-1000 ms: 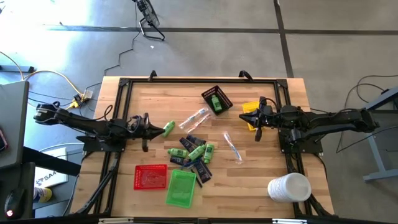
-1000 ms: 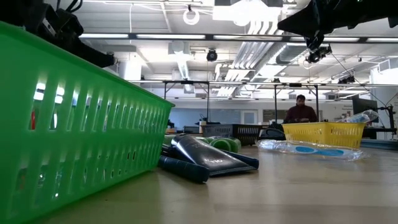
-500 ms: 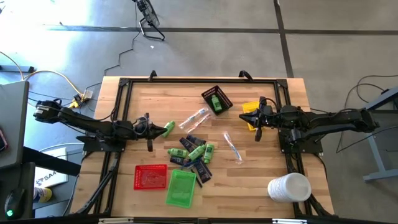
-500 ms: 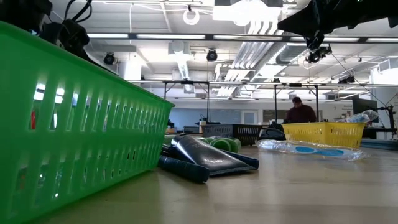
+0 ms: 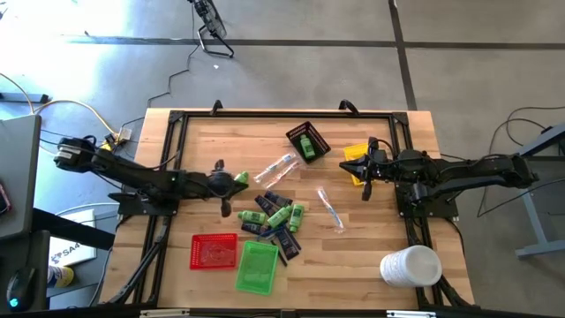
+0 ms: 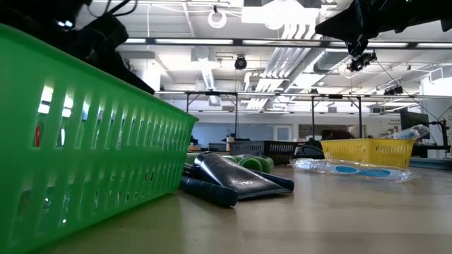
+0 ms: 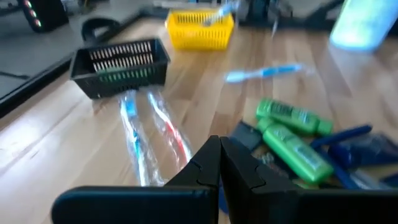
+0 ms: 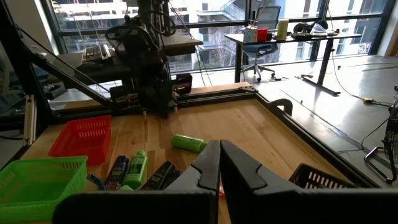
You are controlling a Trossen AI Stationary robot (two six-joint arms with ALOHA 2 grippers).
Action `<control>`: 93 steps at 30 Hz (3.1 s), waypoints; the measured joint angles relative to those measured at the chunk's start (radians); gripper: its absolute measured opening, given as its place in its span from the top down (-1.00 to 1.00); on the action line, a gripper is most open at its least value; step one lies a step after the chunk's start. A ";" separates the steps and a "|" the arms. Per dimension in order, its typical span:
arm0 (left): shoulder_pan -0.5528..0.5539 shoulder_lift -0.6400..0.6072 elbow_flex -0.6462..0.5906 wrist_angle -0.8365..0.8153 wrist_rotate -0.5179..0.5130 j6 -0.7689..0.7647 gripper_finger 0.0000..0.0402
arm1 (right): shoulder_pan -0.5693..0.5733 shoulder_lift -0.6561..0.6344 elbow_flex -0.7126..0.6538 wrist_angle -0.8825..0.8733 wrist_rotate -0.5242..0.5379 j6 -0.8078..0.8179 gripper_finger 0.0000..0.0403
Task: Pick & Place Travel size toiletries
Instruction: Put the shave cream into the red bin
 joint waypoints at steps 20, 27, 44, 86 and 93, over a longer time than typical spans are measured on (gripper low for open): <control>0.000 0.120 0.353 -0.530 0.209 0.095 0.98 | 0.000 0.000 0.000 -0.015 0.000 0.000 0.98; 0.000 0.120 0.353 -0.547 0.204 0.095 0.98 | 0.000 0.000 0.000 -0.022 0.000 -0.001 0.98; 0.000 0.131 0.352 -0.547 0.118 0.095 0.54 | 0.000 0.000 0.000 -0.022 -0.003 -0.001 0.98; 0.200 0.318 0.352 -0.237 0.366 0.220 -0.33 | 0.000 0.000 0.000 -0.022 -0.003 -0.019 0.98; 0.216 0.377 0.400 -0.235 0.399 0.278 -0.33 | 0.000 0.000 0.000 -0.022 -0.003 -0.049 0.98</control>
